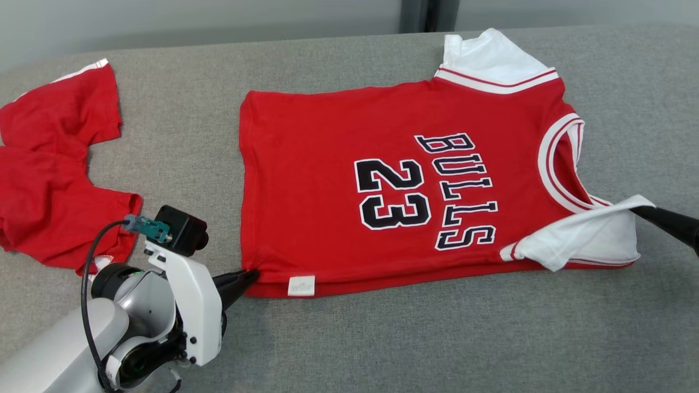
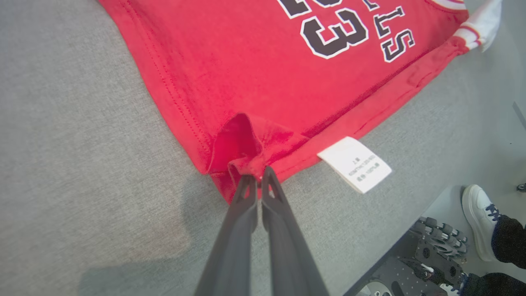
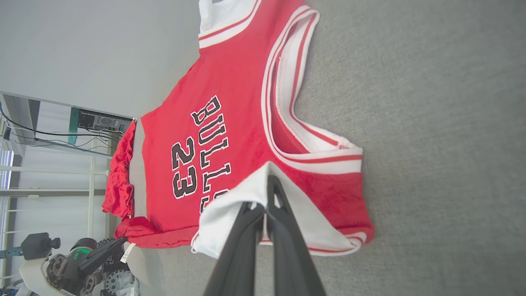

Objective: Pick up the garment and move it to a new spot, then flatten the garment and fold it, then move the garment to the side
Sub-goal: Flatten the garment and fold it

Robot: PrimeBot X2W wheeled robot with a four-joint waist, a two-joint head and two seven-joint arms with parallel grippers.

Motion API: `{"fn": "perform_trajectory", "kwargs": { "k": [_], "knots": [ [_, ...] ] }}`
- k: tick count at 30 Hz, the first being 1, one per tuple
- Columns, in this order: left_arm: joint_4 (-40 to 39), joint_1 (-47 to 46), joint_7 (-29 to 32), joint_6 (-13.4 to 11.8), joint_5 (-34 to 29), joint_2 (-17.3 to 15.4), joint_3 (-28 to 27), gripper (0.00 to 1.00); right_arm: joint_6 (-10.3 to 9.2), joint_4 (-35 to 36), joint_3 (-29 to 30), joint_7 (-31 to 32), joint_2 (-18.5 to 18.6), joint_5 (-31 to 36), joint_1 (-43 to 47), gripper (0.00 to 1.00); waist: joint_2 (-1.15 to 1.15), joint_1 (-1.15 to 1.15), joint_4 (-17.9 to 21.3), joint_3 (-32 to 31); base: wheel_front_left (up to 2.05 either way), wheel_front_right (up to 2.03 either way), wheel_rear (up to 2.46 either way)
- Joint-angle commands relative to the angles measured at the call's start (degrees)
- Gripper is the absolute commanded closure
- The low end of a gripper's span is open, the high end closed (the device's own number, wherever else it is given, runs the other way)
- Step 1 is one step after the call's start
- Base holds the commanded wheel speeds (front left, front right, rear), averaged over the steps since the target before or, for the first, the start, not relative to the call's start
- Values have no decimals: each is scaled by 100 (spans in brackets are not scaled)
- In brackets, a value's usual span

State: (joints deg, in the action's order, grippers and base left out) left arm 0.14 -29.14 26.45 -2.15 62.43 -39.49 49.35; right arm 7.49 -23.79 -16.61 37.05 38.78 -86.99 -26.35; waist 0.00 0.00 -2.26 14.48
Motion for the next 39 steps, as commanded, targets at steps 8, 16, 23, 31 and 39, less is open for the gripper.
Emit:
{"fn": "perform_trajectory", "kwargs": {
  "k": [8, 16, 23, 31, 39],
  "knots": [
    [173, -274, 242, -92, 699, 308, -317, 100, 0, -344, 19, -114, -275, 382, -704, 100, 0, 0, -182, 314, 0, 0, 0],
    [384, -458, 182, -142, 766, 464, -440, 100, 0, -414, 91, -257, -445, 718, -1096, 100, 0, 0, -274, 458, 0, 0, 0],
    [542, -525, 75, -131, 763, 566, -483, 100, 0, -400, 242, -445, -505, 880, -1194, 100, 0, 0, -325, 516, 0, 0, 0],
    [828, -721, -115, -95, 633, 758, -513, 100, 0, -408, 410, -592, -520, 1091, -1290, 100, 0, 0, -398, 687, 0, 0, 0],
    [1261, -1007, -122, -39, 515, 979, -452, 100, 0, -394, 497, -666, -618, 1254, -1369, 100, 0, 0, -426, 833, 0, 0, 0]
  ]
}}
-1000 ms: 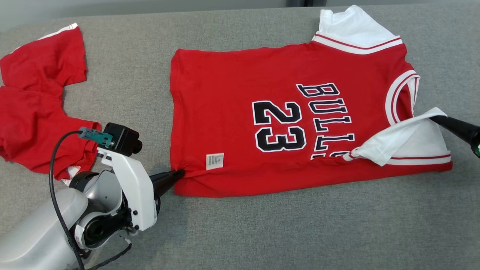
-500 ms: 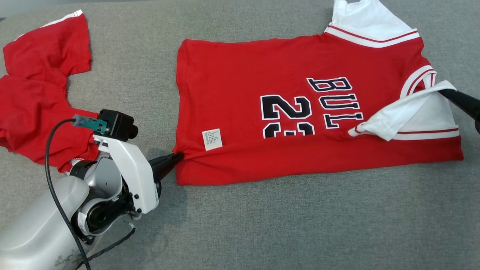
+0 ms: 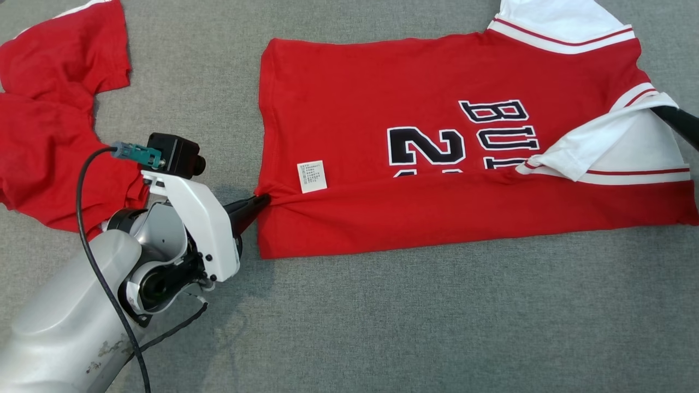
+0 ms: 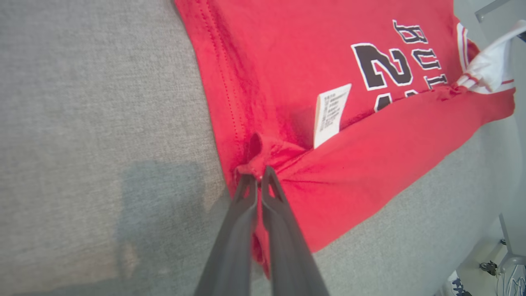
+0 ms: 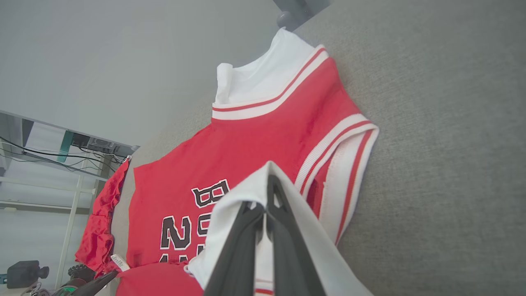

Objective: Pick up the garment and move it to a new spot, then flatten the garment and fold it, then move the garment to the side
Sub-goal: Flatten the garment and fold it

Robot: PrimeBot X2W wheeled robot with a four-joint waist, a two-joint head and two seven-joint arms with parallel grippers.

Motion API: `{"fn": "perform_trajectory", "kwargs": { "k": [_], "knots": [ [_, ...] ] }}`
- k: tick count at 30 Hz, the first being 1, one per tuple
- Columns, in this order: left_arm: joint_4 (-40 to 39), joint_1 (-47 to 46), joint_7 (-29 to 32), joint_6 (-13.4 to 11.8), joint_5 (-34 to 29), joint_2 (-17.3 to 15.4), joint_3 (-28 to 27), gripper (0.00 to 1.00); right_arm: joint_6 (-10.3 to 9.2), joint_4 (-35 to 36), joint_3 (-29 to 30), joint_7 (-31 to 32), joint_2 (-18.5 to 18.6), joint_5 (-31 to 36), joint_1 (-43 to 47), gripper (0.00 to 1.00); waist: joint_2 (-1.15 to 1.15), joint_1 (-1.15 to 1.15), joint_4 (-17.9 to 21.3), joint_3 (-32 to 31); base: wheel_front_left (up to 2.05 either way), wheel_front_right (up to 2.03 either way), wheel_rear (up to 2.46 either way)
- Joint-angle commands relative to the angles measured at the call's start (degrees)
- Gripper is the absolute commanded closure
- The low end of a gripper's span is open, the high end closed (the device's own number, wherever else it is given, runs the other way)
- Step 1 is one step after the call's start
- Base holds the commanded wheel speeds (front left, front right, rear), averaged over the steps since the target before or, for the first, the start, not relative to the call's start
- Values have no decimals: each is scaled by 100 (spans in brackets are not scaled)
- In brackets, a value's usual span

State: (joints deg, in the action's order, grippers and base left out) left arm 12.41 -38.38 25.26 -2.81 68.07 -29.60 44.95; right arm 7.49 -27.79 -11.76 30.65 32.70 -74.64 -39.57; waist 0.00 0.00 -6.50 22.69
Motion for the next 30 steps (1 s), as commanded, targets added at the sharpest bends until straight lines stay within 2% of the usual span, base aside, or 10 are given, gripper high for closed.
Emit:
{"fn": "perform_trajectory", "kwargs": {
  "k": [1, 3, 4, 5, 6, 12, 17, 23, 30],
  "knots": [
    [79, -105, -10, 24, -51, 8, -9, 100, 0, 7, 22, -38, -31, 40, -60, 100, 0, 0, -4, 23, 0, 0, 0],
    [155, -145, 29, 60, -63, 24, 27, 100, 0, 7, 47, -55, -65, 75, -97, 100, 0, 0, -6, 49, 0, 0, 0],
    [193, -176, 14, 72, -80, 32, 25, 100, 0, -34, 87, -95, -82, 93, -107, 80, 0, 0, -9, 61, 0, 0, 0],
    [228, -209, -34, 49, -114, 46, 8, 64, 0, -68, 115, -108, -103, 110, -113, 0, 0, 0, -13, 71, 0, 0, 0],
    [268, -237, -109, 14, -143, 67, -16, 0, 0, -78, 135, -123, -136, 107, -124, 0, 0, 0, -17, 79, 0, 0, 0],
    [561, -310, -604, -106, -76, 231, -334, 0, 0, -70, 272, -486, -231, 252, -58, 0, 0, 0, -25, 42, 0, 0, 0],
    [715, -268, -1455, -232, -231, 353, -668, 0, 0, 35, 389, -1024, -320, 337, 197, 0, 0, 0, 45, -176, 0, 0, 0],
    [751, -40, -2508, -355, -573, 400, -880, 0, 0, 381, 383, -1963, -277, 746, 649, 0, 0, 0, 137, -447, 0, 0, 0],
    [801, 429, -3809, -512, -1001, 473, -1133, 0, 0, 802, 585, -3407, -588, 1145, 1289, 0, 0, 0, 311, -785, 0, 0, 0]
  ]
}}
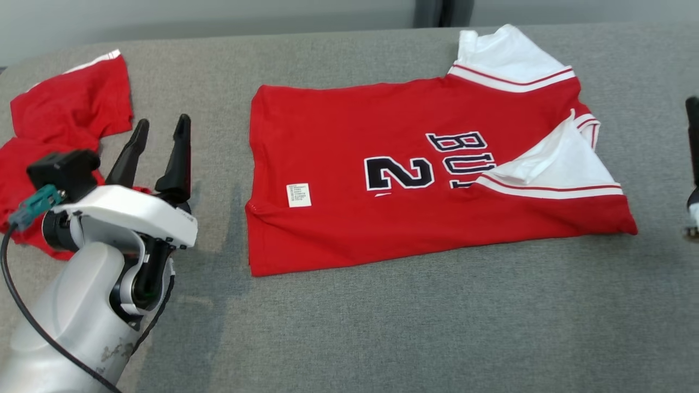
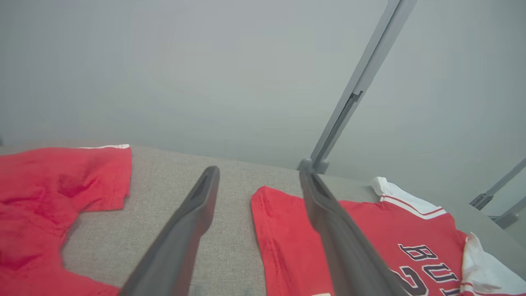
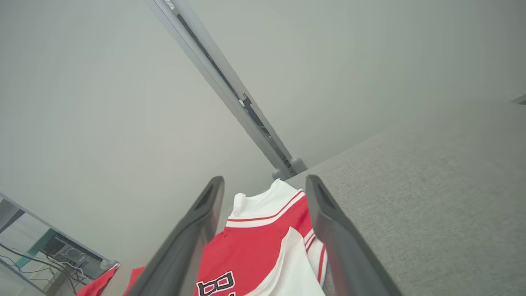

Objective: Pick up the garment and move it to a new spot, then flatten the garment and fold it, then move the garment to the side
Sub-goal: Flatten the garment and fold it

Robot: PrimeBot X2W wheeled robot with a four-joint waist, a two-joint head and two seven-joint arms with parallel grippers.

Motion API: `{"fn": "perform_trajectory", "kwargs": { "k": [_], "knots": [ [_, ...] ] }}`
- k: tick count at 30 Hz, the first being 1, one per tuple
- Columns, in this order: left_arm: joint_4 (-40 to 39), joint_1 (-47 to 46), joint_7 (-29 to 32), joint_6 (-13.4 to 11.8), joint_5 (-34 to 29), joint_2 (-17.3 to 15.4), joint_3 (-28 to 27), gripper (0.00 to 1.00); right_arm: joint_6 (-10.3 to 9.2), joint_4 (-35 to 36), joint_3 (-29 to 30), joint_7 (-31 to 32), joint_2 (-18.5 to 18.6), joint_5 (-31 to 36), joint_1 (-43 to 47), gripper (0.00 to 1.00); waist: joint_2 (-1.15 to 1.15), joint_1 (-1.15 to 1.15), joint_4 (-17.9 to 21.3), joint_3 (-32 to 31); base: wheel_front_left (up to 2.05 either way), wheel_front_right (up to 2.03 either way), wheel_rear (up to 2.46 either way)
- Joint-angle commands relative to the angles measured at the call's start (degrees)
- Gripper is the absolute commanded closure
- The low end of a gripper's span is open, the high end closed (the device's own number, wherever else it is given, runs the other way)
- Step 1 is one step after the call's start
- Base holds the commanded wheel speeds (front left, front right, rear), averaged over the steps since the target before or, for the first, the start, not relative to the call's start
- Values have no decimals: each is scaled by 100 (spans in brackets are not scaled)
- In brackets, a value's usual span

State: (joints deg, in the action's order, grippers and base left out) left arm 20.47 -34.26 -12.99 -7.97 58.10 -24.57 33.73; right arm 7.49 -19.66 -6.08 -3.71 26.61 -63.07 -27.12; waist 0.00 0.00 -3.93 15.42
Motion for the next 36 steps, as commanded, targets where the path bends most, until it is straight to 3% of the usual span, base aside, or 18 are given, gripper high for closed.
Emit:
{"fn": "perform_trajectory", "kwargs": {
  "k": [1, 4, 11, 17, 22, 29, 36],
  "knots": [
    [8, 79, -71, -24, -75, 3, -59, 0, 0, 20, -32, -134, 24, 156, 126, 0, 0, 0, 82, -102, 0, 0, 0],
    [-18, 424, -205, -103, -339, 183, -396, 0, 0, -1, -18, -696, -184, 496, 434, 0, 0, 0, 194, -273, 0, 0, 0],
    [-169, 1202, -210, -5, -1147, 811, -1114, 0, 0, -161, -51, -1063, -476, 1003, 893, 0, 0, 0, 278, -412, 0, 0, 0],
    [394, 1679, -211, 175, -1440, 1184, -951, 0, 0, -218, 35, -1150, -839, 1206, 1110, 0, 0, 0, 377, -491, 0, 0, 0],
    [903, 1757, 8, 378, -1315, 1382, -724, 0, 0, -214, 100, -1162, -976, 1252, 1173, 0, 0, 0, 437, -492, 0, 0, 0],
    [1509, 1578, 237, 208, -1276, 1455, -696, 0, 0, -159, 98, -1165, -970, 1240, 1131, 0, 0, 0, 516, -468, 0, 0, 0],
    [1853, 1543, 503, 364, -1152, 1569, -591, 0, 0, -155, 58, -1167, -956, 1227, 1126, 0, 0, 0, 562, -463, 0, 0, 0]
  ]
}}
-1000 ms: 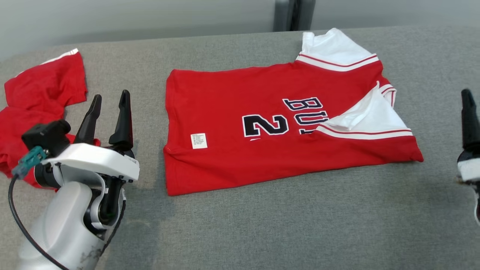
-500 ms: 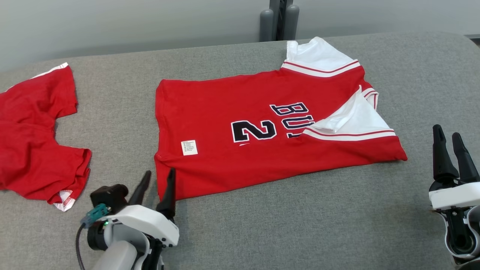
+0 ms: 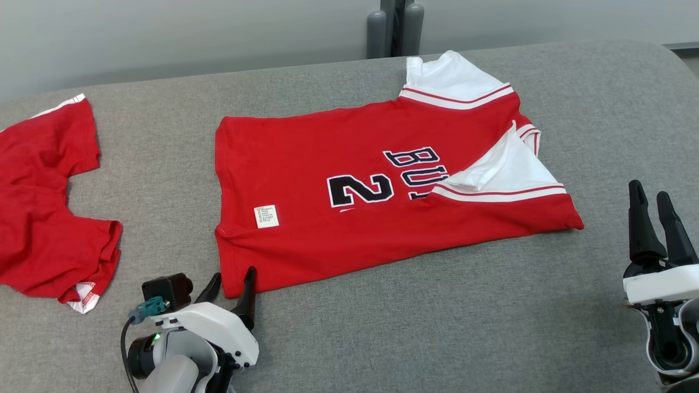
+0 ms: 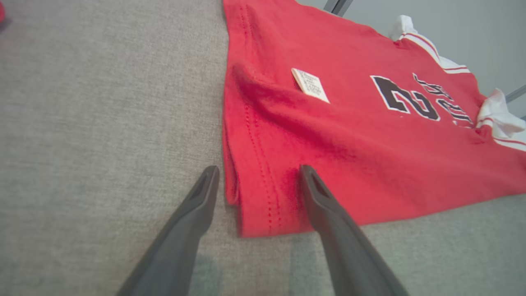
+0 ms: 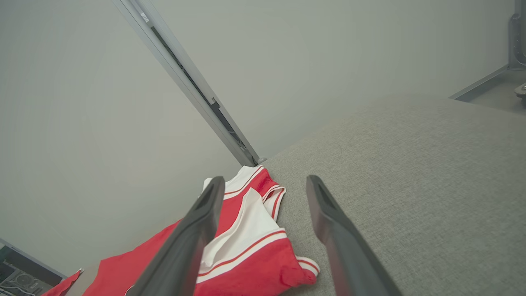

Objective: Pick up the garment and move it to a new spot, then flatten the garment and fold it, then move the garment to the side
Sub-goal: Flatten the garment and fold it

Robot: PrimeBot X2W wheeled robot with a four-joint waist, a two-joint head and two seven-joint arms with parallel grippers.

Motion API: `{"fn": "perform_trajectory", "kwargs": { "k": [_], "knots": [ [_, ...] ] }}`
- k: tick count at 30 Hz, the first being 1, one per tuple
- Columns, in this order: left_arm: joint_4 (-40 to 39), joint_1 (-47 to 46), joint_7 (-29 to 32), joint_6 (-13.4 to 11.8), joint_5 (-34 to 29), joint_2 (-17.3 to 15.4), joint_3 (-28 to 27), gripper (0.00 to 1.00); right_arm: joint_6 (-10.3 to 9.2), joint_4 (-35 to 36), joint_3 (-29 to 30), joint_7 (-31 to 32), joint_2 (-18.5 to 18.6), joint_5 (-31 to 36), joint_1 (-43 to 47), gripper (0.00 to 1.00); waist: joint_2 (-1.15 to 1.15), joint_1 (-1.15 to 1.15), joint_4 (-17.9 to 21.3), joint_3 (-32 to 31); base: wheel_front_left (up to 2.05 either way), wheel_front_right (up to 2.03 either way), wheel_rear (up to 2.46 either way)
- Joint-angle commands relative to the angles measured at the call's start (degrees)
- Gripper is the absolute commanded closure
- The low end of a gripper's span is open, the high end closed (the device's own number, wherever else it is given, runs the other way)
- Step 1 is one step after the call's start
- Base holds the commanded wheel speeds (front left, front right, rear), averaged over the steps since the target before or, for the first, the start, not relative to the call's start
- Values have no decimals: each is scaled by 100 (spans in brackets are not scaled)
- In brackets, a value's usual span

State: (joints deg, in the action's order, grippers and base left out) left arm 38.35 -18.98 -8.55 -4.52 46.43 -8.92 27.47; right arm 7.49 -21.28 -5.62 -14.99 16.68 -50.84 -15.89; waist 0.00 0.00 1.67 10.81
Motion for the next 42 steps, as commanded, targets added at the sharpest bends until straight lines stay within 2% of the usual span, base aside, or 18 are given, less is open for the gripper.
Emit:
{"fn": "perform_trajectory", "kwargs": {
  "k": [1, 3, 4, 5, 6, 18, 29, 39, 40, 42],
  "knots": [
    [119, 24, 132, 43, 26, 19, 68, 0, 0, 0, 9, -39, 40, -2, 8, 0, 0, 0, 7, -6, 0, 0, 0],
    [209, 21, 257, 75, 47, 56, 130, 4, 0, -16, -2, -40, 48, -11, 10, 0, 0, 0, 10, -7, 0, 0, 0],
    [249, 28, 316, 94, 74, 71, 149, 41, 0, -29, -11, -40, 55, -14, 9, 0, 0, 0, 10, -10, 0, 0, 0],
    [278, 26, 343, 102, 85, 81, 155, 65, 0, -44, -23, -39, 66, -17, 5, 0, 0, 0, 8, -11, 0, 0, 0],
    [291, 18, 341, 113, 82, 84, 162, 100, 0, -64, -44, -39, 75, -32, -2, 0, 0, 0, 2, -9, 0, 0, 0],
    [-13, -181, -86, 359, -66, -64, 207, 100, 0, -728, -490, 63, 235, -126, -223, 0, 0, 0, -168, 58, 0, 0, 0],
    [-605, -289, -136, 196, -226, -190, 268, 100, 0, -1840, -952, 181, 348, -601, -852, 0, 0, 0, -479, 400, 0, 0, 0],
    [-931, -275, -50, 86, -275, -237, 353, 100, 0, -2352, -1255, 385, 119, -1351, -1094, 0, 0, 0, -574, 510, 0, 0, 0],
    [-946, -271, -45, 76, -277, -240, 359, 100, 0, -2363, -1289, 384, 113, -1405, -1104, 8, 0, 0, -573, 507, 0, 0, 0],
    [-963, -258, -42, 62, -273, -250, 361, 100, 0, -2366, -1325, 354, 93, -1534, -1117, 100, 0, 0, -567, 495, 0, 0, 0]
  ]
}}
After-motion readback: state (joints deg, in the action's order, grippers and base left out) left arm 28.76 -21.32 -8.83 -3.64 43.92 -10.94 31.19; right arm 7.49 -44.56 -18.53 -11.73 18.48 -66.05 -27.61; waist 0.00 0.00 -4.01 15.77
